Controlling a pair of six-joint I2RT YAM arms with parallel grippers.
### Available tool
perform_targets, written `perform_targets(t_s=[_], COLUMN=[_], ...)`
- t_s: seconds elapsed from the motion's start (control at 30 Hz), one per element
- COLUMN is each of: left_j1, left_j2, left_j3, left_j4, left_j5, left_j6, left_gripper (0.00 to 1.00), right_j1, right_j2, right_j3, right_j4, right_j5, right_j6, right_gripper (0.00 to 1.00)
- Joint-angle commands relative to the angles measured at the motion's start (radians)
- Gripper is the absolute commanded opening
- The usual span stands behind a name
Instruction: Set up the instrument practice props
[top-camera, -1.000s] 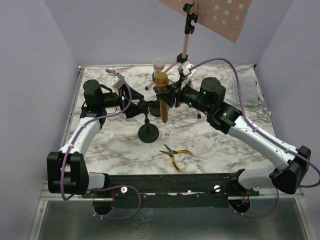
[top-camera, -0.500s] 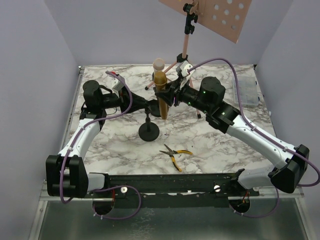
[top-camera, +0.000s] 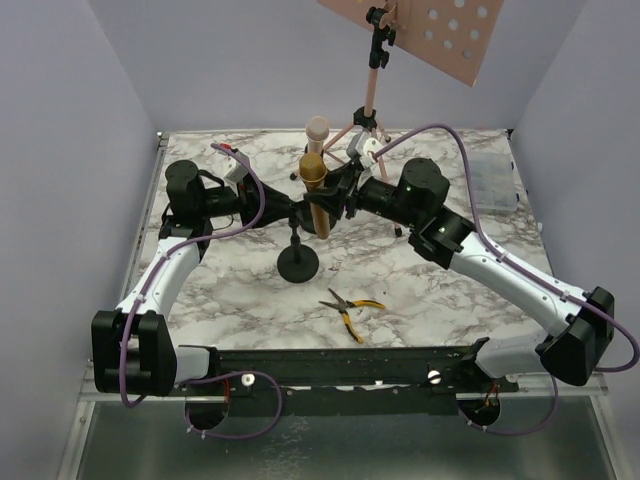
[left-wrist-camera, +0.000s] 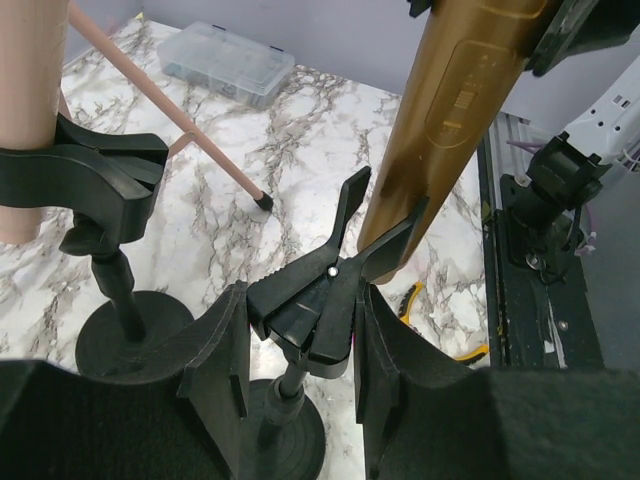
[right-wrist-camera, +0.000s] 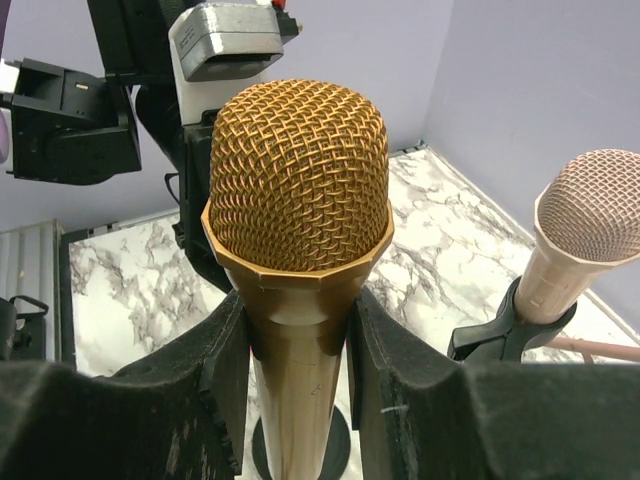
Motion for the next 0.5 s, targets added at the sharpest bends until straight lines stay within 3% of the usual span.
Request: perform_targets(t_s=[0.0,0.3,0.47], left_j1=[-0.004,-0.004,-0.004], left_j2=[-0.017,-0.013,-0.014], left_j3=[0.015,0.018,0.019], left_j4=[-0.019,-0.025,-0.026], left_j5=[0.03,0.038,0.038], left_j6=[0.036,0.039,0.042], left_gripper=[0.0,0.0,0.0], right_j1=[-0.004,0.002,0.045], right_j2=[0.028,0.159,0.218], right_j3=[-0.06,-0.184,-0.31], right_j4=[0.166,0.661,1.021], right_j5=[-0.051,-0.017,0.095], right_j6=[-0.068,-0.065,-0.05], right_gripper=[0.0,0.0,0.0])
